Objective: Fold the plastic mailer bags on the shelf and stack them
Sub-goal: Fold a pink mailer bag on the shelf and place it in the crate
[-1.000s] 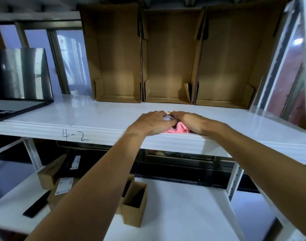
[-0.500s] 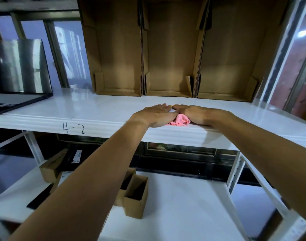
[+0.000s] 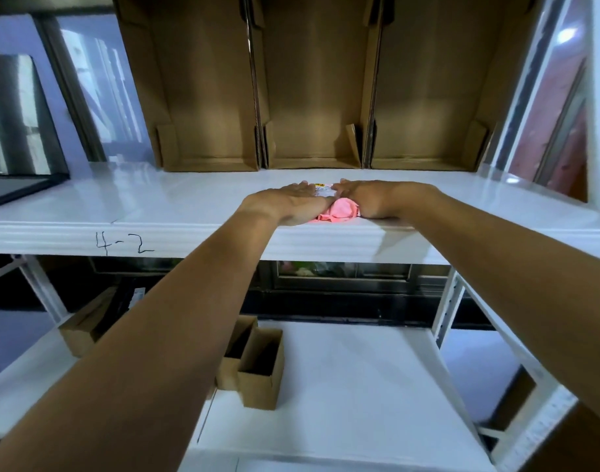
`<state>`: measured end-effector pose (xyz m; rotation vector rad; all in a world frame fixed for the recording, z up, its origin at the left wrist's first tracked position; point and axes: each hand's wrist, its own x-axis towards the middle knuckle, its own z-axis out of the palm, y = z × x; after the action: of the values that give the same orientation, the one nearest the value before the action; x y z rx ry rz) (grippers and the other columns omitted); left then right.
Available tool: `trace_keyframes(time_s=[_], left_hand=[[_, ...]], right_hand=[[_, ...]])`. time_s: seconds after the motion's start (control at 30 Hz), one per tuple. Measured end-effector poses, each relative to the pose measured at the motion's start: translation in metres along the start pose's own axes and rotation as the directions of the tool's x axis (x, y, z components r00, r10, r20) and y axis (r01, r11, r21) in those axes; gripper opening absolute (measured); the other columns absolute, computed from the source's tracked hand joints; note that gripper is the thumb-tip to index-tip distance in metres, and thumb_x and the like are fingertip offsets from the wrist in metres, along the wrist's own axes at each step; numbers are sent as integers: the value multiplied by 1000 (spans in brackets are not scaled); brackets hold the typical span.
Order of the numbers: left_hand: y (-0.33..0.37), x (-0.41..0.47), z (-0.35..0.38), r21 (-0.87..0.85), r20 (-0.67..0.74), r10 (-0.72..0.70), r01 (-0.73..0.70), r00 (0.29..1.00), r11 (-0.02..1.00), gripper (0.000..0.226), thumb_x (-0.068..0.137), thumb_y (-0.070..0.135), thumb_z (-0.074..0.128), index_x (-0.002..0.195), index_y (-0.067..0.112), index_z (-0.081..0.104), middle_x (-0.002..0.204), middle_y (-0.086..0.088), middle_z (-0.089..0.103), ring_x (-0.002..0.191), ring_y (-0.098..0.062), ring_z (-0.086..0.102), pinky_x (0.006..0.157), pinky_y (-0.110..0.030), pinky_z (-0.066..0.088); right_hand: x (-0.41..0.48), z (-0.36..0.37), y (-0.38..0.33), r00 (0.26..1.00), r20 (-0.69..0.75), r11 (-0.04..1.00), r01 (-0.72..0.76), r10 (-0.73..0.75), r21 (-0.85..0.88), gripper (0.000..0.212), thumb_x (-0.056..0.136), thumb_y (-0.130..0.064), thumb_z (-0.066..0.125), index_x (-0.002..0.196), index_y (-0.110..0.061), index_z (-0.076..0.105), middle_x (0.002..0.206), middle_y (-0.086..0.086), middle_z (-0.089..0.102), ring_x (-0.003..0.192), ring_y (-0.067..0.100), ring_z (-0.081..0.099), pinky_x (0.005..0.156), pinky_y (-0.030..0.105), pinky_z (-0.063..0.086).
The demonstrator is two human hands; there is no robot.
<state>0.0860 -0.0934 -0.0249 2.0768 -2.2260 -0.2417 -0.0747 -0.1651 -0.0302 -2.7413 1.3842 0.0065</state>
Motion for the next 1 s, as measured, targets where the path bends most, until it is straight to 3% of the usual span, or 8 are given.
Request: trace_keyframes(time_s=[0.17,0.4,0.53,0.6,0.63,0.73,0.87,1.0], left_hand=[[-2,3,2,-4,-15,49,-49,999,999,71,100,68,20,160,30,16,168,-3,15,152,-24,21,118,-39,20],[-10,13,10,-15,-115,5,-7,993,1000,74,96,71,17,158,31,25,167,-3,18,152,-27,20,119,-48,20],[-20,16,13,-106,-254,-209,188,944,977,77,93,66,20,153,19,37,159,-14,34,145,-34,31,115,-46,30],[-21,12,10,-133,-265,-256,227,930,965,69,94,63,33,142,16,50,150,-14,48,135,-35,45,107,-41,38],[-21,10,9,-141,-264,-246,215,933,966,66,93,62,38,138,17,53,146,-13,52,131,-35,48,104,-39,40],[-24,7,6,-200,-273,-230,178,934,963,60,89,62,50,129,18,58,138,-10,58,125,-33,53,102,-38,43],[-28,5,4,-248,-278,-200,131,939,960,55,80,64,55,111,19,64,122,-9,66,109,-32,60,93,-39,50],[-21,2,7,-83,-210,-128,113,969,990,65,93,62,36,135,16,54,142,-14,53,123,-34,52,101,-42,43]], right_hand=[[-4,4,-7,993,-111,998,-48,45,-27,44,106,-36,39,147,-20,47,155,8,42,139,30,39,115,40,32],[-14,3,-13,976,-176,991,-131,127,-10,42,106,-29,42,147,-19,48,156,5,40,139,29,39,114,35,32],[-16,6,-12,937,-188,955,-298,293,3,61,97,-60,33,145,-26,48,148,14,43,132,35,43,106,39,39],[-17,6,-13,865,-234,896,-418,443,152,80,88,-72,31,144,-18,48,148,15,44,131,35,45,102,40,39],[-17,7,-14,835,-254,871,-447,488,204,77,91,-70,35,141,-13,51,146,16,47,128,34,47,99,39,40],[-23,5,-15,831,-268,867,-426,488,258,63,96,-61,44,136,-13,57,143,12,52,122,31,52,92,36,41],[-39,4,-19,870,-236,854,-311,432,417,44,98,-46,51,124,-14,67,130,8,62,114,25,56,101,39,46],[-50,3,-24,861,-257,752,-194,438,630,30,98,-32,56,118,-14,70,121,5,67,100,17,62,88,29,49]])
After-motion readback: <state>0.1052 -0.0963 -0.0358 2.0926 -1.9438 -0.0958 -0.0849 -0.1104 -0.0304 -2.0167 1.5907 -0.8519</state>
